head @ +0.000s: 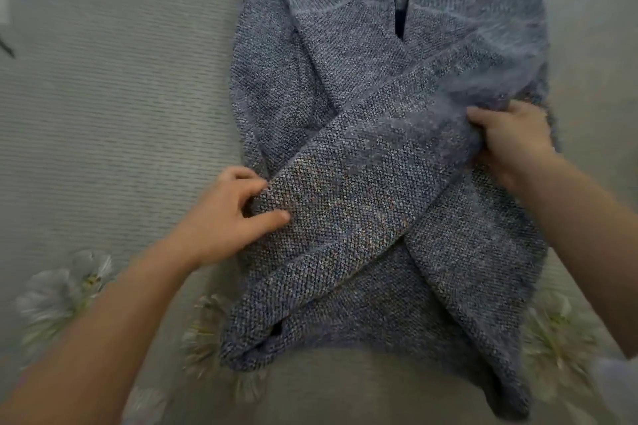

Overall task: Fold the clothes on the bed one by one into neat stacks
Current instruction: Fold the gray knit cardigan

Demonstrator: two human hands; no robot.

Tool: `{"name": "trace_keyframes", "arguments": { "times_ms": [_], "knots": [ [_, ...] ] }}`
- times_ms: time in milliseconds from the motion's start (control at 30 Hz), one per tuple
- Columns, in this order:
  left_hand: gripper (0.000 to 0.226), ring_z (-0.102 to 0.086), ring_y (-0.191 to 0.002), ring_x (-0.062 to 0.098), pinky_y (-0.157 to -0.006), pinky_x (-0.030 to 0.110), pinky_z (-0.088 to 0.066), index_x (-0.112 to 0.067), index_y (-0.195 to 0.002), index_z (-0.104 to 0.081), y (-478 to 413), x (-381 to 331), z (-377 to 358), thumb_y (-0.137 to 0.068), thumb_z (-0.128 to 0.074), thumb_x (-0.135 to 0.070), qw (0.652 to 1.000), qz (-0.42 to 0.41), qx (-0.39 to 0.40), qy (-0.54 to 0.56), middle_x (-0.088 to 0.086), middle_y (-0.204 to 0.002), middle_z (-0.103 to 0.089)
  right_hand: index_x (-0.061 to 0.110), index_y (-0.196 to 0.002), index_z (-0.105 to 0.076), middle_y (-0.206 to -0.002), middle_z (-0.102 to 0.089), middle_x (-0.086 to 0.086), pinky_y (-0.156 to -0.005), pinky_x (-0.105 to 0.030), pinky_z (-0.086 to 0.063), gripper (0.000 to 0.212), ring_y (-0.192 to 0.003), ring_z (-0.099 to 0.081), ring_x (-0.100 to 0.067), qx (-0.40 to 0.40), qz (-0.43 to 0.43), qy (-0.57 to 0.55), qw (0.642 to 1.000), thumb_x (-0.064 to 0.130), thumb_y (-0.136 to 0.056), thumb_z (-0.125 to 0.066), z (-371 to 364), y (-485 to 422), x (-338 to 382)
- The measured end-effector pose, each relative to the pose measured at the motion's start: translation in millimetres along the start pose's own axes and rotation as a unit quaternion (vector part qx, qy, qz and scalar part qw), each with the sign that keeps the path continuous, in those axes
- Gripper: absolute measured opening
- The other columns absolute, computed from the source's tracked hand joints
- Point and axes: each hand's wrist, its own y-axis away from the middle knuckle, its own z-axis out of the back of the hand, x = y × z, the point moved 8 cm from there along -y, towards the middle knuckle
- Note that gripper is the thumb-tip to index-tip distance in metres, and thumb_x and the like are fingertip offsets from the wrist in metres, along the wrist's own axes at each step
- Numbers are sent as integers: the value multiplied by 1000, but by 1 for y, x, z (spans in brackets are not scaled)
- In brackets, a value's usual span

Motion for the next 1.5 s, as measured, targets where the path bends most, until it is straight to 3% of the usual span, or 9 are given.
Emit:
{"name": "trace_keyframes", "arguments": {
  "times_ms": [167,300,467,567,733,933,1100,1300,1500],
  "knots": [
    [32,-61,-97,3,-92,33,-46,-25,-93,-68,15,-25,18,-75,-63,-51,983,-96,146,59,-12,-96,-67,23,-78,-50,-81,-58,6,-87,-39,-53,22,-78,-60,-11,-140,78,-49,986,4,-89,-53,26,2,45],
    [38,-52,-72,4,-71,25,-42,-28,-85,-52,6,-18,61,-71,-64,-61,995,-99,24,21,-7,-71,-58,21,-112,-57,-114,-64,-2,-98,-37,-49,28,-107,-60,-18,-165,58,-8,985,6,-90,-52,22,4,39],
    [56,-39,-123,23,-98,43,-30,-37,-132,-41,14,24,22,-81,-65,-38,959,17,-15,-282,-1,-133,-44,11,-111,-44,-119,-59,-11,-76,-48,-55,30,-98,-60,-26,-51,-81,74,993,16,-90,-64,-7,27,-16],
    [57,-41,-110,23,-90,40,-38,-26,-135,-44,50,-7,1,-84,-53,-50,963,-114,-149,-193,4,-121,-42,16,-113,-40,-119,-57,-7,-87,-49,-54,45,-104,-61,-27,-68,-57,37,995,26,-83,-72,-7,39,-17],
    [72,-62,-89,22,-68,35,-50,-48,-146,-11,83,-20,-73,-87,-50,-34,953,-149,45,-259,-5,-110,-48,12,-125,-40,-113,-56,-2,-85,-43,-55,59,-95,-62,-20,-84,-11,77,993,15,-79,-76,-3,55,-11],
    [91,-45,-33,15,-32,22,-18,-25,-118,-68,104,-30,-59,-32,-85,-2,916,-194,-26,-351,2,-74,-52,30,-148,-24,-147,-31,-5,-106,-24,-38,77,-123,-43,-18,-80,187,299,932,26,-86,-68,-4,104,9],
    [89,-56,-93,19,-62,33,-47,-31,-152,-2,119,-2,-84,-83,-57,-22,912,-138,74,-379,0,-113,-40,37,-149,-26,-161,-7,3,-120,-47,-14,64,-149,-3,-18,256,274,557,741,39,-92,-55,-53,194,-67],
    [67,-47,-122,30,-98,44,-42,-21,-137,-51,150,-12,-79,-75,-54,-44,946,-212,-42,-241,7,-133,-50,18,-143,-44,-151,-37,-2,-112,-44,-31,68,-140,-33,-21,105,286,427,852,43,-83,-65,53,227,-83],
    [113,-28,-137,46,-101,66,-29,-31,-147,-35,152,-3,-139,-46,-85,-34,898,-180,15,-402,19,-154,-27,47,-141,28,-153,34,10,-118,-54,-7,108,-143,28,-18,221,214,626,717,56,-78,-59,83,246,-169]
  ]
}}
